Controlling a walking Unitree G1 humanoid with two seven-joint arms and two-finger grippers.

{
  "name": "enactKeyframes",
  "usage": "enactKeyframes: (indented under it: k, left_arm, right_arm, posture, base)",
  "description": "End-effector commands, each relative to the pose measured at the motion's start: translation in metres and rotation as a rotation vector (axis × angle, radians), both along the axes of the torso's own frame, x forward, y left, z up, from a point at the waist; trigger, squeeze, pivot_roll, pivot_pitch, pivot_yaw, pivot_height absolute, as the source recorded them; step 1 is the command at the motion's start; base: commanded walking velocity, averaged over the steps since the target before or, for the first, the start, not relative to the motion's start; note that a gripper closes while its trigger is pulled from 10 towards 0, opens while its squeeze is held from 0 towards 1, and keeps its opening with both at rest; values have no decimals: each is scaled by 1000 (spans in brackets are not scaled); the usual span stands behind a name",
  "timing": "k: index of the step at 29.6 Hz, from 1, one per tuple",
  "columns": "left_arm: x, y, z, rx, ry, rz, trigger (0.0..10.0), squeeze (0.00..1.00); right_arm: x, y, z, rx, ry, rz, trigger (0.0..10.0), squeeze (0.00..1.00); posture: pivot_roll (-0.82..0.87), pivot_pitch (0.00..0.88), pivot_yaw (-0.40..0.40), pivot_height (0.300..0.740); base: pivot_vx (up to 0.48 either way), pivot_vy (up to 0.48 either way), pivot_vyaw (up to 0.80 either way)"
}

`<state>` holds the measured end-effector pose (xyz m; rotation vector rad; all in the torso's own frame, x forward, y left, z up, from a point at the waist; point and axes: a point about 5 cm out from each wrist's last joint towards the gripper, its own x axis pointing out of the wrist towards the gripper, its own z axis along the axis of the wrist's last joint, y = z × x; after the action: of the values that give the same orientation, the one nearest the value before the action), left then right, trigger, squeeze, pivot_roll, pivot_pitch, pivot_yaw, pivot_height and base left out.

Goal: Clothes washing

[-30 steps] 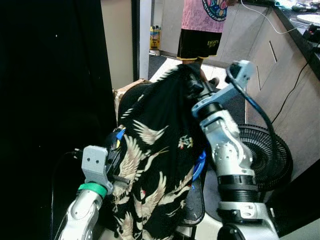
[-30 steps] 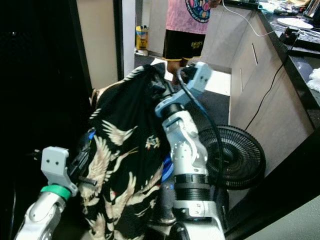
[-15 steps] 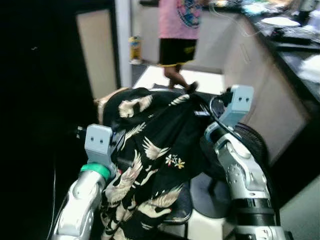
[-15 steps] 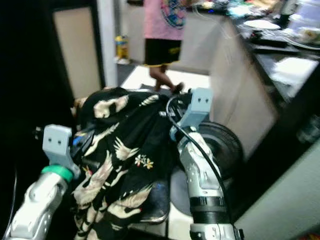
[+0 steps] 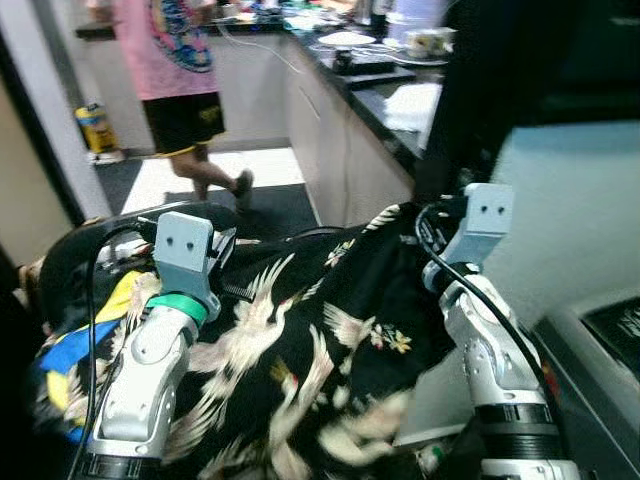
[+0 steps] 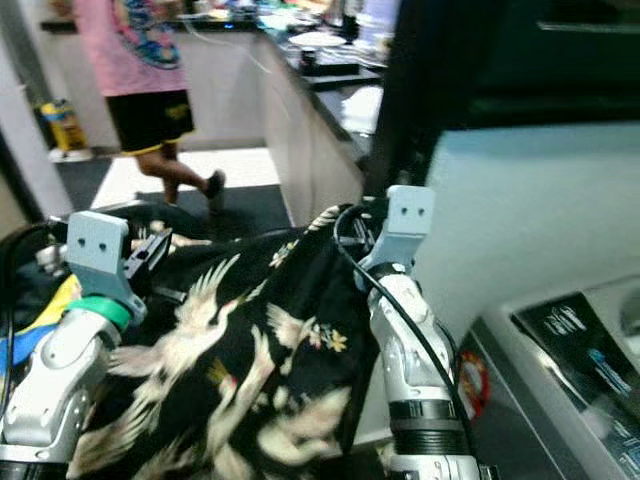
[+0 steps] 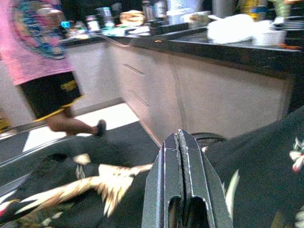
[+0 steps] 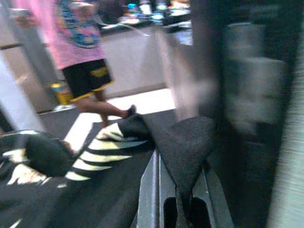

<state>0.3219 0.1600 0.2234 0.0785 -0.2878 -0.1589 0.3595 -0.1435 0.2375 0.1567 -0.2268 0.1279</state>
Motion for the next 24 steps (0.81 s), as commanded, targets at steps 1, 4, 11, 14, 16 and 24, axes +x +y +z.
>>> enactKeyframes:
  k: [1,4,11,14,16,24]
  left_arm:
    - [-2,-1,-2,3,14,-1,10000,0]
    - [-4,-3,-2,-7,21,-9,10000,0]
    - [-3,-4,-1,10,24,-10,10000,0]
    - [-3,-5,0,9,24,-9,10000,0]
    - [-2,-5,0,7,24,-9,10000,0]
    - [-3,-17,-3,46,35,-44,10000,0]
  right_arm:
    - [-2,-3,4,11,-15,-12,10000,0]
    - [-2,-5,5,27,-16,-22,10000,0]
    - [0,-5,7,49,-13,-37,10000,0]
    - [0,-5,8,50,-13,-40,10000,0]
    - [1,-5,9,60,-11,-38,10000,0]
    - [3,-1,16,56,-23,-43,10000,0]
  posture:
    - [-38,9,48,740]
    - [-37,9,45,740]
    - [-35,8,40,740]
    - [-35,7,38,740]
    - [-35,7,38,740]
    - [-42,14,37,740]
  base:
    - [0,0,-800]
    - [0,0,-800]
    - [0,0,-800]
    - [0,0,-800]
    - [0,0,-800]
    - [0,0,-800]
